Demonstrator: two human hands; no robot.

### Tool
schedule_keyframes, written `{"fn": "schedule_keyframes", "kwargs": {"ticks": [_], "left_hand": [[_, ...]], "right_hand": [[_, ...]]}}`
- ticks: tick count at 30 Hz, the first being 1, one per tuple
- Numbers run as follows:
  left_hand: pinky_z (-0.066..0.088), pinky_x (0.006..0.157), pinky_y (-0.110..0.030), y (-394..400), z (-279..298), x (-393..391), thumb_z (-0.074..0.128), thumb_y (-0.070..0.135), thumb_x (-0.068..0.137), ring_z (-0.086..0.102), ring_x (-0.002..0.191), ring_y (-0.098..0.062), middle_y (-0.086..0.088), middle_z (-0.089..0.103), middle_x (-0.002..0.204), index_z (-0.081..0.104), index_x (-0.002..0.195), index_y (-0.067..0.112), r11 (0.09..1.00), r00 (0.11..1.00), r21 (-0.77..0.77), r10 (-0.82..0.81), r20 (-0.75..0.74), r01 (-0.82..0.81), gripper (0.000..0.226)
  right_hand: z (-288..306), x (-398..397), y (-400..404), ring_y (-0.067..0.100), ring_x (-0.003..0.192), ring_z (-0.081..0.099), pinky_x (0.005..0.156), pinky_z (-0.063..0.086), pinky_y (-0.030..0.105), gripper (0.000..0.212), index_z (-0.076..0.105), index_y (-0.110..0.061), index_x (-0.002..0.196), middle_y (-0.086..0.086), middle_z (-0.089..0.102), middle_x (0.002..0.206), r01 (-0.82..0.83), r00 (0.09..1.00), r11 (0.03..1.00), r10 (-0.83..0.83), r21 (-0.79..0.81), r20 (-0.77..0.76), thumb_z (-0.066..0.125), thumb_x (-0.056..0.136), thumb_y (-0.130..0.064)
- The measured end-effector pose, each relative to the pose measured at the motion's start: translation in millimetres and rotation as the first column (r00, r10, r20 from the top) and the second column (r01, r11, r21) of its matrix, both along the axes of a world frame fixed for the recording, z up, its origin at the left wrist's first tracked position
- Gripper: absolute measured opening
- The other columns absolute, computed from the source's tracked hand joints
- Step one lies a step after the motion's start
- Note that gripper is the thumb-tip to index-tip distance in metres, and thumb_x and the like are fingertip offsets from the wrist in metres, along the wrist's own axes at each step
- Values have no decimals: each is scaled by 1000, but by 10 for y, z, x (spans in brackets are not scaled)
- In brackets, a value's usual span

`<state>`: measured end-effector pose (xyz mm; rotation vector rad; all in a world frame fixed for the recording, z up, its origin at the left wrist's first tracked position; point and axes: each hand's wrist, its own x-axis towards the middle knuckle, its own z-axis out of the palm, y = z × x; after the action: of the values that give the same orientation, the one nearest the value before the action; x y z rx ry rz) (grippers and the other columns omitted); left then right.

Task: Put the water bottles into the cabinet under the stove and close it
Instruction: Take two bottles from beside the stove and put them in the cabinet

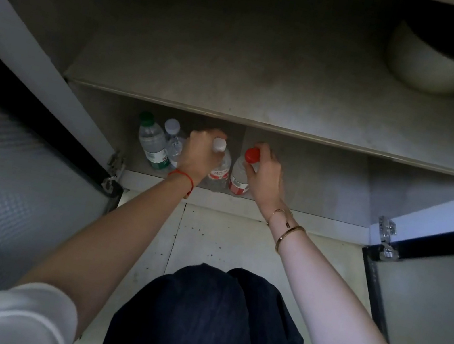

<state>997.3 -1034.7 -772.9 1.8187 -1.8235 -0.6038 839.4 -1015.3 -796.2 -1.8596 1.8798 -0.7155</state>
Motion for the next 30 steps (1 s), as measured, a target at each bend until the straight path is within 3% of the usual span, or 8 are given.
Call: {"fn": "schedule_keyframes", "kwargs": {"ticks": [9, 18, 25, 30], "left_hand": [[44, 107, -35, 145, 2, 11, 71, 2, 82, 55, 126, -29, -13, 59, 135, 54, 135, 11, 1000, 999, 1, -6, -37, 6, 57], [49, 99, -32, 364, 257, 68, 71, 6, 83, 61, 118, -28, -11, 59, 132, 57, 130, 11, 993, 998, -111, -39, 42, 43, 50], [58, 84, -42, 849, 1153, 241, 69, 9, 83, 63, 110, -28, -11, 63, 126, 59, 126, 10, 997, 997, -66, -41, 60, 45, 44], [55, 79, -36, 1312, 2167, 317, 64, 20, 87, 62, 109, -26, -5, 63, 126, 59, 126, 15, 997, 985, -38, -63, 161, 70, 40]], "right_hand": [[37, -31, 48, 28, 118, 58, 96, 52, 34, 54, 48, -12, 135, 11, 58, 131, -7, 1000, 1000, 7, 6, -8, 70, 87, -22], [358, -64, 213, 28, 123, 52, 100, 49, 38, 47, 52, -11, 134, 10, 60, 131, -4, 998, 995, -3, -102, -65, 65, 90, -20], [1176, -76, 668, 29, 120, 55, 97, 50, 40, 45, 53, -14, 133, 9, 61, 128, 0, 1000, 1000, 0, -14, -10, 65, 90, -21], [2126, -112, 1091, 30, 117, 57, 93, 53, 43, 47, 52, -14, 134, 11, 62, 127, 4, 1000, 1000, -4, 29, 14, 65, 89, -21]]}}
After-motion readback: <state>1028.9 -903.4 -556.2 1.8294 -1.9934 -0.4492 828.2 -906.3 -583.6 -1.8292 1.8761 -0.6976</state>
